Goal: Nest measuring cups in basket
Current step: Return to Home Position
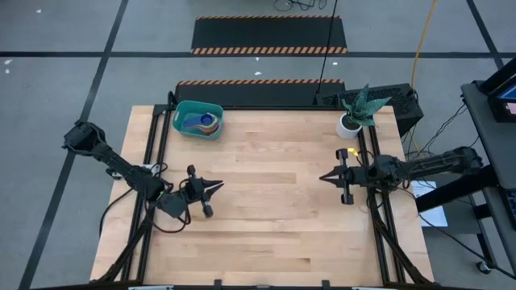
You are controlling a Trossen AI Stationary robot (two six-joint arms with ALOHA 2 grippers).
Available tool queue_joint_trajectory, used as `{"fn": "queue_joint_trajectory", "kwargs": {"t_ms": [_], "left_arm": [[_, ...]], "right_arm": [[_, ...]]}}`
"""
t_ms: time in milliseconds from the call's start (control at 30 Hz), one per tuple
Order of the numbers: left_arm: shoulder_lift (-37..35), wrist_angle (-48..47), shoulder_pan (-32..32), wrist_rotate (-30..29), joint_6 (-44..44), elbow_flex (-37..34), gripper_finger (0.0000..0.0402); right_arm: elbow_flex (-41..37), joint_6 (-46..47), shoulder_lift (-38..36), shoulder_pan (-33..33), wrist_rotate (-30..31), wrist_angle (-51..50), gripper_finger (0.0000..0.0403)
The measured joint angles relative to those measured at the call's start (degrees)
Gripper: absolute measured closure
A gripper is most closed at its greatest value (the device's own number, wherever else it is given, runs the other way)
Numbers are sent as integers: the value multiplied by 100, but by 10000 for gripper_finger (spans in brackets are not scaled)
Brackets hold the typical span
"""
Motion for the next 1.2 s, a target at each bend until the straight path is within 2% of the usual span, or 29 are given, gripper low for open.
{"fn": "queue_joint_trajectory", "kwargs": {"t_ms": [300, 500, 667, 1200], "left_arm": [[0, -31, -4, 2, -1, 0, 357], [0, -29, -4, -1, -2, 0, 357], [0, 22, 22, -20, 26, 0, 357], [0, 19, 33, -14, -9, 0, 357]], "right_arm": [[-4, 260, -208, -288, -86, -87, 403], [-9, 355, -492, -290, 23, -806, 403], [-9, 456, -762, -290, 223, -995, 403], [-11, 400, -1936, -290, 232, -2169, 403]]}}
